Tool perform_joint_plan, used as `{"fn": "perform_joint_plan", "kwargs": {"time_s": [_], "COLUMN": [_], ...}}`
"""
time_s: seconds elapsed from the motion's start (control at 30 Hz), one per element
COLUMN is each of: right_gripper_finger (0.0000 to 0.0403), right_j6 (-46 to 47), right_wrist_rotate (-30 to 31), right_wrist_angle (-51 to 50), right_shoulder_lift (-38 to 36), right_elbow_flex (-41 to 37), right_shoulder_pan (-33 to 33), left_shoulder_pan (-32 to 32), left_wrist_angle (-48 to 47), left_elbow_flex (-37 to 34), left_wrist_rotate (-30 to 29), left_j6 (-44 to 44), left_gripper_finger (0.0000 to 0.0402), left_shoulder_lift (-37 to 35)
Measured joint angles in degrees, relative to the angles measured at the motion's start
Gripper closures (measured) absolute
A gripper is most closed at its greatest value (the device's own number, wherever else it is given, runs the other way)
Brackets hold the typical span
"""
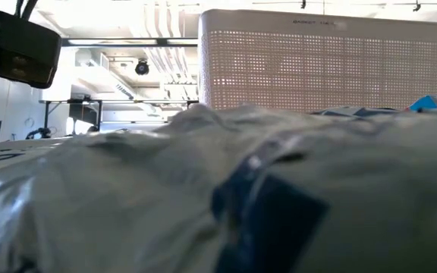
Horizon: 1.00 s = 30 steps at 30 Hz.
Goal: Pick & place medical supplies in basket/bin
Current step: Put the red medicine box into the white bin
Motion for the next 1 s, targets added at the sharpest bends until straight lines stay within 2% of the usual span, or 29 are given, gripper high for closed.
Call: {"fn": "perform_joint_plan", "kwargs": {"time_s": [0.43, 0.67, 0.8, 1.0], "right_gripper_finger": [0.0056, 0.0039, 0.0039, 0.0039], "right_j6": [-5.9, -2.8, -2.7, -7.7], "right_wrist_rotate": [0.6, 0.9, 4.5, 10.9], "right_wrist_angle": [1.9, 0.8, 0.2, -0.1], "right_shoulder_lift": [9.1, 12.3, 12.3, 12.3], "right_elbow_flex": [8.6, 12.3, 12.2, 12.2], "right_shoulder_pan": [0.0, -0.2, -0.3, -0.5], "left_shoulder_pan": [0.0, -0.4, -0.6, -0.6], "left_wrist_angle": [-0.2, 0.1, 0.0, -0.5], "left_elbow_flex": [-0.5, -1.2, -1.3, -1.4], "left_wrist_rotate": [0.1, 0.9, 0.9, 1.5], "left_j6": [6.9, 7.0, 7.0, 6.9], "left_gripper_finger": [0.0094, 0.0094, 0.0094, 0.0094], "left_shoulder_lift": [0.0, -0.2, -0.3, -0.7]}}
